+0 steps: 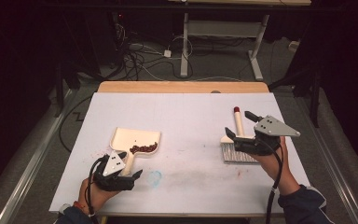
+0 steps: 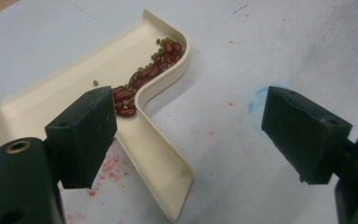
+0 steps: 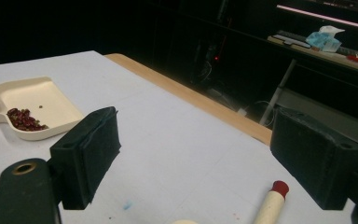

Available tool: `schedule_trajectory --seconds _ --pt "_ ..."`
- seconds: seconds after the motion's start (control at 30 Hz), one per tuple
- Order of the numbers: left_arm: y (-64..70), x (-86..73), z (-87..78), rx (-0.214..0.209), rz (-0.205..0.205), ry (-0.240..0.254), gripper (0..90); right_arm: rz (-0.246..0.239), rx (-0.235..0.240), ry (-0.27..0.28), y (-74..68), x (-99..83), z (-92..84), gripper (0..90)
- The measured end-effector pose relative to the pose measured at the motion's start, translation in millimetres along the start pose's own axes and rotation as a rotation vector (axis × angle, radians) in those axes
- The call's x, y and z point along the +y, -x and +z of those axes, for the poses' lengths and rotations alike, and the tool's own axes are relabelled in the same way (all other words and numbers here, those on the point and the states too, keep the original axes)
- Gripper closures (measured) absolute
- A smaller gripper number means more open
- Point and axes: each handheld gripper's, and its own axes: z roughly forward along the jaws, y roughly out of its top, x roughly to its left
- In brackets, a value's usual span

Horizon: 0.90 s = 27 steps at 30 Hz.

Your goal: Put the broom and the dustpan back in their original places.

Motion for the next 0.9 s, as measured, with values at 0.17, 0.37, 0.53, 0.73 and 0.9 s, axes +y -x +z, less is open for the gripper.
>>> schedule_trajectory --seconds 0.17,0.37,0.53,0.73,0.9 --pt "0.5 0.0 0.3 -0.001 0.001 0.001 17.6 -0.014 0.002 0.001 -2.6 -2.1 -4.7 15.9" --pt "0.3 0.0 0.0 0.001 0.001 0.001 17.6 -0.037 -0.002 0.012 -5.8 -7.6 -9.7 16.2" --pt "1.0 0.2 0.5 0.0 0.007 -0.004 17.6 -0.052 0.005 0.004 -7.2 -12.0 -12.1 16.0" --pt "2.0 0.6 0.5 0.003 0.013 -0.006 17.6 -0.057 -0.004 0.008 -7.8 -19.6 -16.8 16.0" --pt "2.4 0.7 0.1 0.005 0.013 -0.004 17.6 -0.055 0.004 0.011 -8.3 -27.8 -20.5 16.1"
